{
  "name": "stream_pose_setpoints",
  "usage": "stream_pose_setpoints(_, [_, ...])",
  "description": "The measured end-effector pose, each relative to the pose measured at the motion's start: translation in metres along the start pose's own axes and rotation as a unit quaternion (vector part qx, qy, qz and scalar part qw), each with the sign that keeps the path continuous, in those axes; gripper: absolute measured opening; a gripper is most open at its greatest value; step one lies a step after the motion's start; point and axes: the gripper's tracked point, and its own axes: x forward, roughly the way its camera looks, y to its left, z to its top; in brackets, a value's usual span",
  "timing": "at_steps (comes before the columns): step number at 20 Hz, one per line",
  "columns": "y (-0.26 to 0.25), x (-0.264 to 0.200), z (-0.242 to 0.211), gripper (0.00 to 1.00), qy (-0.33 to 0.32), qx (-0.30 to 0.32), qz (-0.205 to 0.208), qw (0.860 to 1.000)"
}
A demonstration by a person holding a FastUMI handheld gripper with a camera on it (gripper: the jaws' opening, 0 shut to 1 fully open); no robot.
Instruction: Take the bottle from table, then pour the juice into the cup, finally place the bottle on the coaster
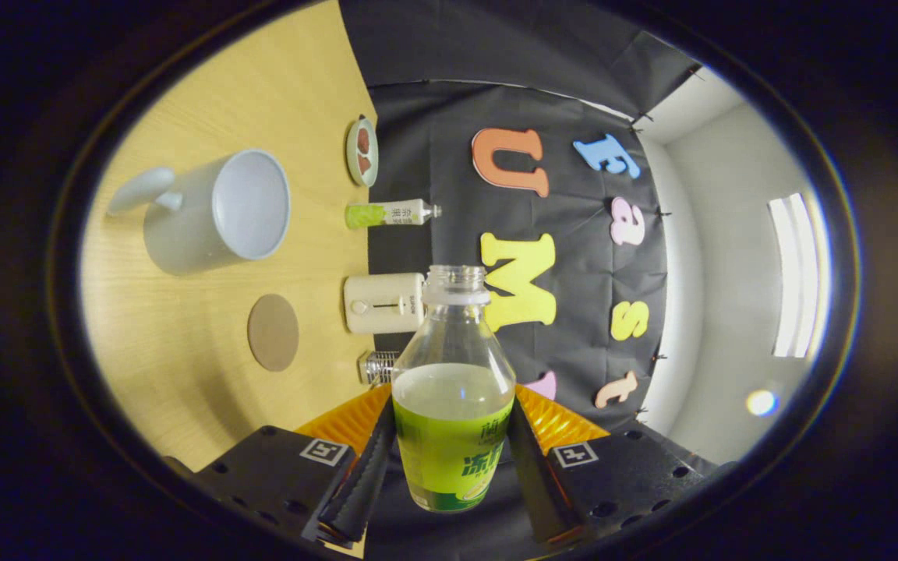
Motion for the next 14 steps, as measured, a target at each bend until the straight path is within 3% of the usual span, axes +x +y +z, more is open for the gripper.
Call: stream_pose_setpoints(14, [-0.01, 0.008, 0.025, 0.8, -0.02, -0.104, -0.035, 0.994])
